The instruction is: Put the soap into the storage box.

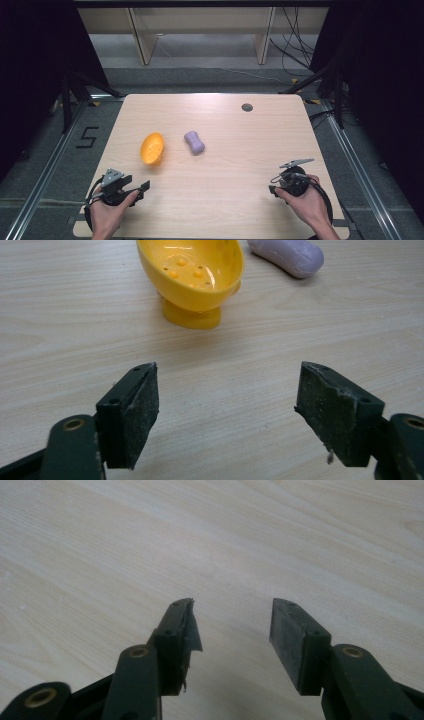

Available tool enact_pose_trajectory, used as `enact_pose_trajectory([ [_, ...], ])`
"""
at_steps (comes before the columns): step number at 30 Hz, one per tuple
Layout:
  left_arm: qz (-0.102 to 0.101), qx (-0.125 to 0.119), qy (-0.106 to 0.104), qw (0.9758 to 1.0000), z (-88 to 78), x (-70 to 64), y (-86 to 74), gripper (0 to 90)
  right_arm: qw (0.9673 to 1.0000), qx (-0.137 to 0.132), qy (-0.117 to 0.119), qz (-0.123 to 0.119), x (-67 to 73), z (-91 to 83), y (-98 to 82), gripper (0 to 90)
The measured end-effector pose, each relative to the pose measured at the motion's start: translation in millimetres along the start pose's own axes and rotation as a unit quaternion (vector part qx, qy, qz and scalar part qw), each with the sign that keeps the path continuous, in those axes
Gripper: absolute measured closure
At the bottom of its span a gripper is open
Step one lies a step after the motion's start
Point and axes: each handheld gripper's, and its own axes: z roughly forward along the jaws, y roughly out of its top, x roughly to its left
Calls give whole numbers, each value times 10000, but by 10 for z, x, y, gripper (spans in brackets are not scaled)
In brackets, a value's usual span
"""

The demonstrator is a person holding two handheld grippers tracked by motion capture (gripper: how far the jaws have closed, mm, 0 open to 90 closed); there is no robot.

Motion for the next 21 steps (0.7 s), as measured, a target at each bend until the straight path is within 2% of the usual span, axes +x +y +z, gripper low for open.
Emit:
enact_pose_trajectory([
  [1, 52, 16, -19, 10000, 13, -7, 0, 250, 9999, 42, -23, -114, -14, 2, -13, 546],
  [2, 65, 31, -32, 10000, 20, -12, -2, 250, 9999, 42, -23, -114, -14, 2, -13, 546],
  [3, 105, 59, -24, 9999, 19, -20, 3, 254, 9996, -32, -28, -263, -37, 14, -18, 554],
  [4, 95, 53, -3, 9999, 17, -26, 5, 256, 9999, 63, -25, -118, -20, -5, -15, 559],
  [6, 93, -36, -21, 9999, 20, -24, 8, 262, 9998, 0, -61, -173, -29, -4, -18, 564],
  [7, 123, 6, -1, 9999, 10, -22, 19, 265, 9997, -20, -86, -236, -40, 4, -24, 566],
  [9, 160, 35, 37, 9999, 0, -49, 42, 268, 9998, 17, -74, -177, -34, -3, -26, 568],
  [10, 216, 84, 76, 9997, -8, -70, 59, 270, 9998, 39, -62, -182, -36, -2, -28, 568],
  [11, 376, 149, 83, 9991, -24, -120, 107, 276, 9999, 27, -40, -98, -28, 4, -30, 568],
  [12, 376, 149, 83, 9991, -24, -120, 107, 276, 9998, -33, -60, -169, -41, 13, -40, 568],
  [13, 496, 192, 95, 9985, -33, -141, 137, 276, 9998, -33, -60, -169, -41, 13, -40, 568],
  [14, 490, 164, 129, 9986, -35, -182, 160, 275, 9998, -12, -52, -170, -42, 9, -41, 568],
  [15, 548, 145, 130, 9983, -37, -198, 183, 276, 10000, 37, -39, -45, -26, -5, -37, 567],
  [16, 563, 135, 121, 9983, -42, -212, 201, 276, 10000, 37, -39, -45, -26, -5, -37, 567],
  [17, 534, 137, 115, 9984, -47, -229, 218, 277, 9998, -24, -41, -183, -42, 7, -39, 568],
  [18, 565, 155, 74, 9983, -50, -220, 227, 280, 9999, -27, -41, -164, -39, 10, -37, 567],
  [19, 509, 103, 92, 9986, -50, -235, 235, 284, 9999, 80, -22, -99, -23, -12, -35, 566],
  [21, 563, 181, 116, 9982, -81, -228, 266, 285, 9999, 52, 8, -136, -25, -2, -31, 565],
])
